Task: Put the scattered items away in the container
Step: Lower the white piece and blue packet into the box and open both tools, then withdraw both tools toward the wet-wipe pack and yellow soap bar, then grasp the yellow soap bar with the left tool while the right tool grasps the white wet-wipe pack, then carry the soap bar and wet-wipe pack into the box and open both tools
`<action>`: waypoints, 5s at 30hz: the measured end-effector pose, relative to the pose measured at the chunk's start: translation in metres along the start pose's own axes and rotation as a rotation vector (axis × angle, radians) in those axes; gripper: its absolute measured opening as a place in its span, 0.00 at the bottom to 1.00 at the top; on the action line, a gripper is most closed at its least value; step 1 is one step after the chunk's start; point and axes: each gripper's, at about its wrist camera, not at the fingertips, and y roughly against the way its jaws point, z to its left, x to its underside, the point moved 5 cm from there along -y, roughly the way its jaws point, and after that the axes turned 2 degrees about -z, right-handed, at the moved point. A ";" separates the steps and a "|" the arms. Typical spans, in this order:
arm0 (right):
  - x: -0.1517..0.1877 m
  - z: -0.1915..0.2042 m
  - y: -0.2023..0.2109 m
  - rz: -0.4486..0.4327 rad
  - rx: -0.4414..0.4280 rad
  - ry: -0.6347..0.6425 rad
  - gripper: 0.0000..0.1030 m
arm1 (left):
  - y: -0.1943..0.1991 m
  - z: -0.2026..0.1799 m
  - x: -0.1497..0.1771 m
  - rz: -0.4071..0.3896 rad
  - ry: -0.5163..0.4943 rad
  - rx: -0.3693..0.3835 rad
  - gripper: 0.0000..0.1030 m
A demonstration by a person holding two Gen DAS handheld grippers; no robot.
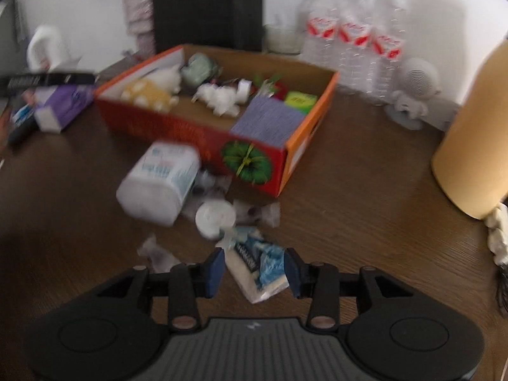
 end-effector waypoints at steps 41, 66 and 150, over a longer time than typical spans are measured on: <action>-0.154 -0.013 -0.147 0.215 -0.175 -0.624 0.22 | -0.149 0.006 -0.039 0.427 0.135 0.012 0.45; -0.123 0.036 0.025 -0.536 0.229 -0.167 0.70 | 0.014 -0.017 0.010 -0.230 -0.016 -0.138 0.85; 0.032 0.162 0.038 -0.353 0.113 -0.209 0.79 | 0.097 -0.020 0.116 -0.043 0.074 -0.105 0.22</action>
